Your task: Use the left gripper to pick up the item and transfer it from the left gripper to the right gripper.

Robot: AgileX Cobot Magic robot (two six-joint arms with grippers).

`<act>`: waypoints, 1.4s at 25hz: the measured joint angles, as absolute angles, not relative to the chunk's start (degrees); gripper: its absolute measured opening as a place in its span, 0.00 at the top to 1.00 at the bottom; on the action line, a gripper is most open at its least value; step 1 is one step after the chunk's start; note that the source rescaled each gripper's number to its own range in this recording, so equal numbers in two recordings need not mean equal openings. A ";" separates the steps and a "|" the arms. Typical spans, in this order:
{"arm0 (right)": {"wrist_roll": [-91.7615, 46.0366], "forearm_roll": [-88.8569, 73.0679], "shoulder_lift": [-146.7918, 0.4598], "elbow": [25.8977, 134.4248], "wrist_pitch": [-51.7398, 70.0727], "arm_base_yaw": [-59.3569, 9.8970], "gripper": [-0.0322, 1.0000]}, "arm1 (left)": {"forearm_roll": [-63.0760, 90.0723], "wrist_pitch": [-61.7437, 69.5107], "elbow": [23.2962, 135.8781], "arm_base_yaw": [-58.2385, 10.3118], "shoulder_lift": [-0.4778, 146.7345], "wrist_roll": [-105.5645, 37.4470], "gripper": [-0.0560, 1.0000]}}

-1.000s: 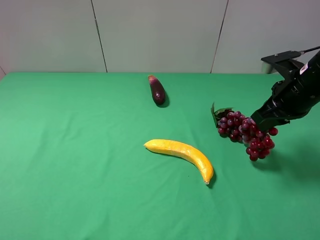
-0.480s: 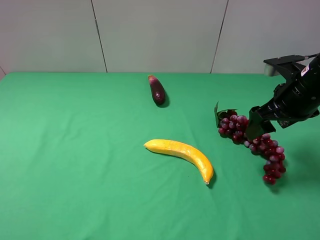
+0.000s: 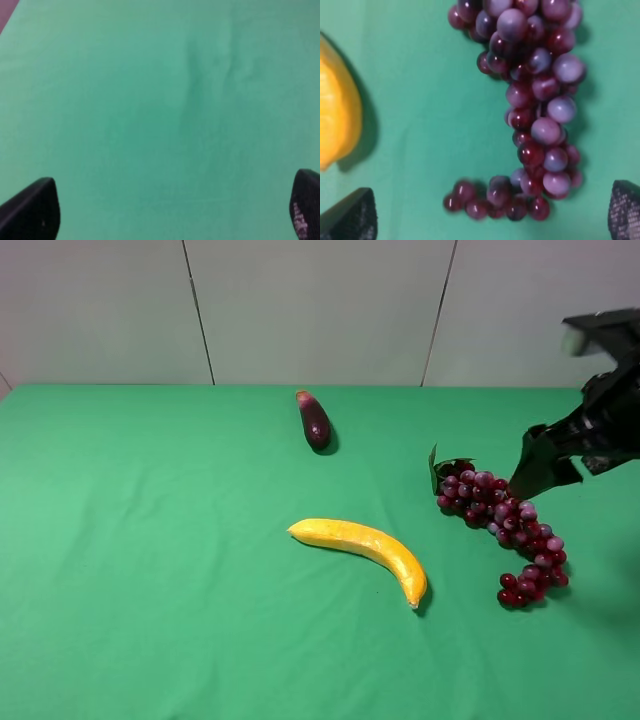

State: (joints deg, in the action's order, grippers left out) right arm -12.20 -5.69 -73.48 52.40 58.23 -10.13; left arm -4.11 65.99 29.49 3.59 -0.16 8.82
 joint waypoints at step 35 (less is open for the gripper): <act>0.38 -6.77 -13.84 37.66 68.97 -9.32 0.00 | -4.11 65.99 29.49 3.59 -0.16 8.77 0.14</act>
State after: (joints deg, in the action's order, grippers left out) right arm 0.38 -6.77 -13.84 37.66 68.97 -9.32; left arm -4.11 65.99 29.49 3.59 -0.16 8.77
